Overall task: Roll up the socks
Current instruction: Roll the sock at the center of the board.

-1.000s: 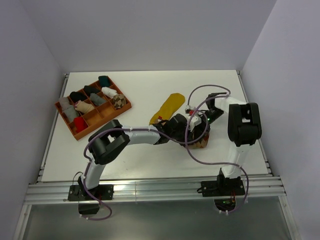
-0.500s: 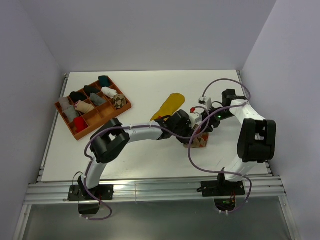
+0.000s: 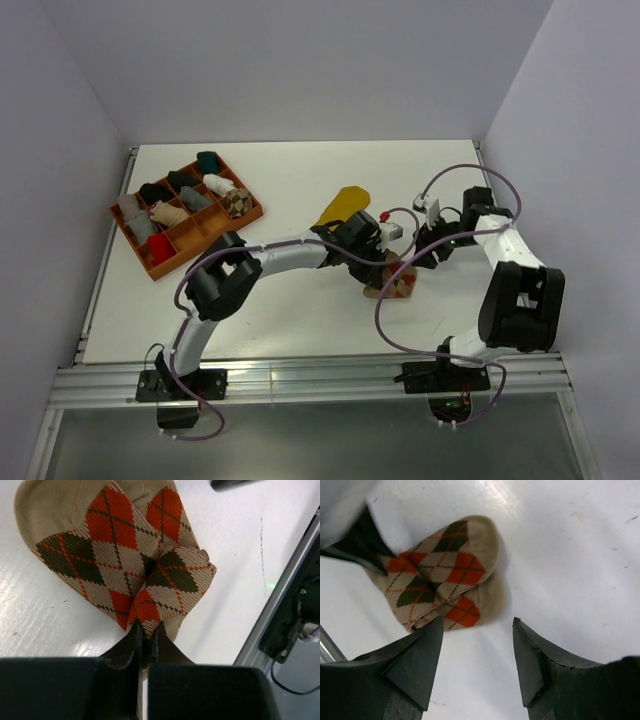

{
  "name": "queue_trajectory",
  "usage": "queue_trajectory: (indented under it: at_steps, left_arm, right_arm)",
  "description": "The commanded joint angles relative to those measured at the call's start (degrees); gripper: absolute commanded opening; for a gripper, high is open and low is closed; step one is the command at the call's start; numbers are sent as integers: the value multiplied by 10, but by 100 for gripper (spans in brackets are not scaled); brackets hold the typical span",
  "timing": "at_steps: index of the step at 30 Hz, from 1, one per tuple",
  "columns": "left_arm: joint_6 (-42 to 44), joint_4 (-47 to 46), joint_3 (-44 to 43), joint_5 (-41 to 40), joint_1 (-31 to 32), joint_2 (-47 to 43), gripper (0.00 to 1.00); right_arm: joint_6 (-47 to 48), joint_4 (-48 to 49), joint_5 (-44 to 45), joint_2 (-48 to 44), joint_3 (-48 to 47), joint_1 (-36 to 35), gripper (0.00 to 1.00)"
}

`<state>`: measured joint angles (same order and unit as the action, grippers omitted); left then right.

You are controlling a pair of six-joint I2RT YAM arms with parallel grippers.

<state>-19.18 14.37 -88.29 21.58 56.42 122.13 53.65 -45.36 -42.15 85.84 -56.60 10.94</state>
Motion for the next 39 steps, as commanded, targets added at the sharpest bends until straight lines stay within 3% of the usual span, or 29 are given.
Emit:
queue_trajectory:
  at_steps: [1, 11, 20, 39]
  left_arm:
    - [0, 102, -44, 44, -8, 28, 0]
    - [19, 203, -115, 122, -32, 61, 0]
    - [24, 246, -161, 152, -42, 94, 0]
    - [-29, 197, -165, 199, -52, 107, 2]
  right_arm:
    - [71, 15, -28, -65, 45, 4, 65]
    - [174, -34, -42, -168, 113, -19, 66]
    - [146, 34, 38, -245, 192, -162, 70]
    - [105, 99, 103, -185, 220, -254, 65]
